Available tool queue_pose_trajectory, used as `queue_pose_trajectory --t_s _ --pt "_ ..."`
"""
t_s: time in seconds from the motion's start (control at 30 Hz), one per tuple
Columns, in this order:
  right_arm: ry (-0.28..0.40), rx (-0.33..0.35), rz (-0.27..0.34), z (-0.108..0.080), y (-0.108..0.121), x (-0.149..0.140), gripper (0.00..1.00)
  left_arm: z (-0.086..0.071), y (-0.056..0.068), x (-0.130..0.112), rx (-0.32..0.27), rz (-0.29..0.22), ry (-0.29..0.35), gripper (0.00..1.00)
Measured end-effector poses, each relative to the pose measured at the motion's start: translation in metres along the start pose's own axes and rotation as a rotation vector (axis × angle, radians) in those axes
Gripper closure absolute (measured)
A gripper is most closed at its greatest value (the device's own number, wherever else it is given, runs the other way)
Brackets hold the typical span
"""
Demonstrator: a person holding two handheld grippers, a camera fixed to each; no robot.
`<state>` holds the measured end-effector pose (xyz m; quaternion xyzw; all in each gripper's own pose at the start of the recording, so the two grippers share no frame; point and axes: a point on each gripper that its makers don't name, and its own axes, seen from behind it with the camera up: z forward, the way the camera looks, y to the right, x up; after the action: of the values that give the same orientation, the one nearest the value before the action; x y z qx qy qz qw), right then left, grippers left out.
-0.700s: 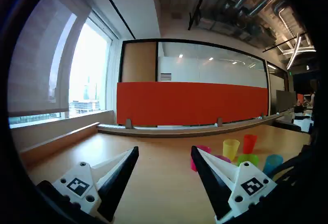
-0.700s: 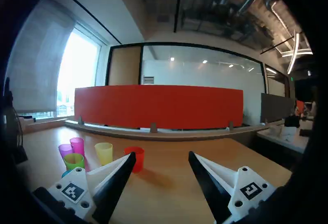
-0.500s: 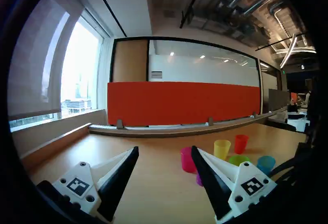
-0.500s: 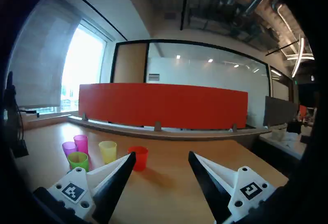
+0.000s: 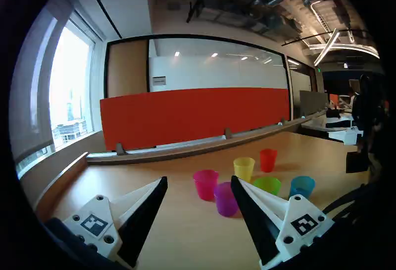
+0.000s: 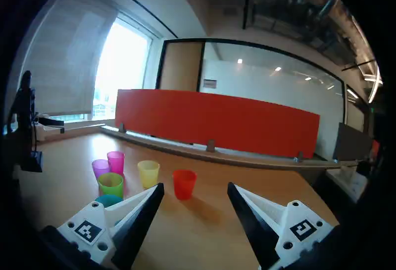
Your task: Pour water
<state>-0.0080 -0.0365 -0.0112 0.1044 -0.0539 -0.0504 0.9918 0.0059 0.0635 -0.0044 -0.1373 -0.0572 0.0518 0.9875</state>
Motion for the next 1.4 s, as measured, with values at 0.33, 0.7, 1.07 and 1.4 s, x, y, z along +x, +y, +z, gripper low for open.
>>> queue_pose_trajectory --t_s 0.33,0.7,1.07,1.4 --pt "-0.095 0.175 -0.006 -0.008 -0.031 -0.009 0.0 0.007 0.026 -0.016 -0.136 -0.002 -0.091 0.05" --pt "-0.187 0.293 -0.059 -0.017 -0.046 -0.017 0.0 0.013 0.055 -0.027 -0.276 0.025 -0.161 0.05" --pt "-0.259 0.386 -0.126 -0.024 -0.067 -0.037 0.0 0.019 0.081 -0.042 -0.397 0.062 -0.223 0.05" --pt "-0.296 0.434 -0.132 -0.025 -0.084 -0.051 0.0 0.029 0.113 -0.065 -0.465 0.116 -0.277 0.05"
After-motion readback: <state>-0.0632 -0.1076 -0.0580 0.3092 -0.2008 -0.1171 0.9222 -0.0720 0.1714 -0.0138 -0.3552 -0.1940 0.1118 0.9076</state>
